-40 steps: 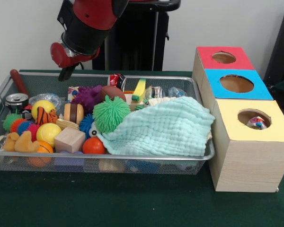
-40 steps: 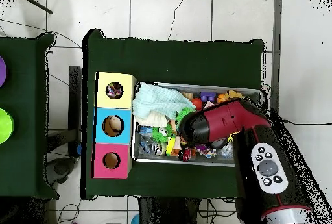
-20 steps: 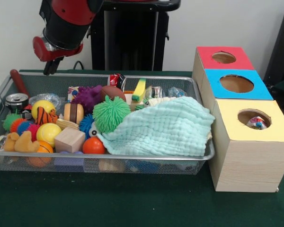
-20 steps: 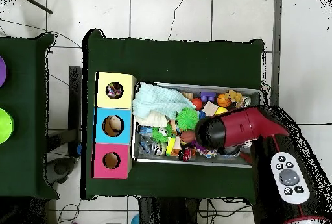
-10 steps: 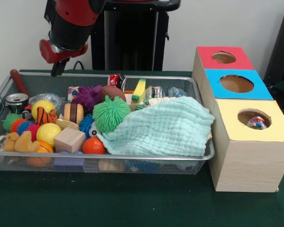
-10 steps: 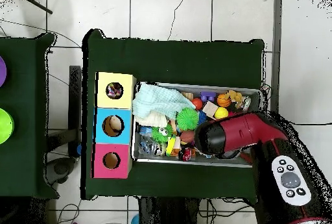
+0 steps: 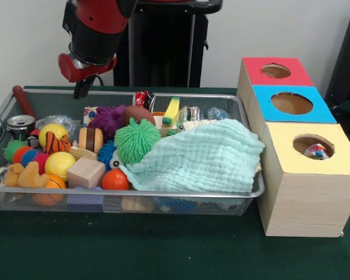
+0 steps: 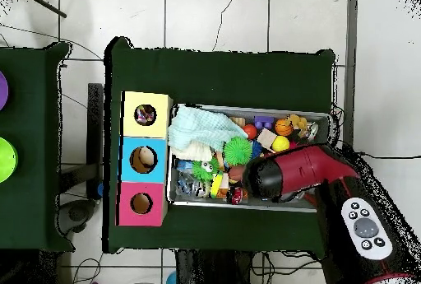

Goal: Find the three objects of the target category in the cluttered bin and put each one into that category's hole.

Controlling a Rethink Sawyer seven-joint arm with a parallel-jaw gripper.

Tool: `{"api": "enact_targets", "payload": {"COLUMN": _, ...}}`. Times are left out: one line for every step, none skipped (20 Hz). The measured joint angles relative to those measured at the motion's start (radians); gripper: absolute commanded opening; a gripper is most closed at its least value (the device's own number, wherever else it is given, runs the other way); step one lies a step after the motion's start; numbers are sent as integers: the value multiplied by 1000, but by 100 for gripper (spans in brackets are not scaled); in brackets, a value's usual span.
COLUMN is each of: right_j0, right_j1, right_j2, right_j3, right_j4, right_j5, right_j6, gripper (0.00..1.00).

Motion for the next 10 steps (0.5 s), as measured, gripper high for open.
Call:
{"api": "enact_targets", "payload": {"right_j0": 0, "right_j1": 0, "right_j2": 2, "right_j3": 3, "right_j4": 0, "right_j5": 0, "right_j6": 0, "gripper": 0}}
{"api": "enact_targets", "payload": {"right_j0": 0, "right_j1": 0, "right_j2": 6, "right_j3": 6, "right_j4": 0, "right_j5": 0, "right_j6": 0, "gripper": 0}}
{"api": "enact_targets", "payload": {"right_j0": 0, "right_j1": 1, "right_j2": 8, "right_j3": 8, "right_j4": 0, "right_j5": 0, "right_j6": 0, "gripper": 0}}
{"api": "enact_targets", "payload": {"right_j0": -1, "right_j1": 1, "right_j2": 11, "right_j3": 9, "right_j4": 0, "right_j5": 0, "right_j6": 0, "gripper": 0}}
{"api": "enact_targets", "payload": {"right_j0": -1, "right_j1": 1, "right_j2": 13, "right_j3": 10, "right_j4": 0, "right_j5": 0, "right_j6": 0, "gripper": 0}}
{"api": "enact_targets", "payload": {"right_j0": -4, "right_j1": 2, "right_j2": 25, "right_j3": 11, "right_j4": 0, "right_j5": 0, "right_j6": 0, "gripper": 100}}
{"api": "enact_targets", "payload": {"right_j0": -4, "right_j1": 2, "right_j2": 25, "right_j3": 11, "right_j4": 0, "right_j5": 0, "right_j6": 0, "gripper": 100}}
{"api": "enact_targets", "payload": {"right_j0": -4, "right_j1": 2, "right_j2": 26, "right_j3": 11, "right_j4": 0, "right_j5": 0, "right_j6": 0, "gripper": 100}}
{"api": "enact_targets", "payload": {"right_j0": -5, "right_j1": 3, "right_j2": 28, "right_j3": 11, "right_j4": 0, "right_j5": 0, "right_j6": 0, "gripper": 100}}
{"api": "enact_targets", "payload": {"right_j0": -6, "right_j1": 3, "right_j2": 33, "right_j3": 11, "right_j4": 0, "right_j5": 0, "right_j6": 0, "gripper": 100}}
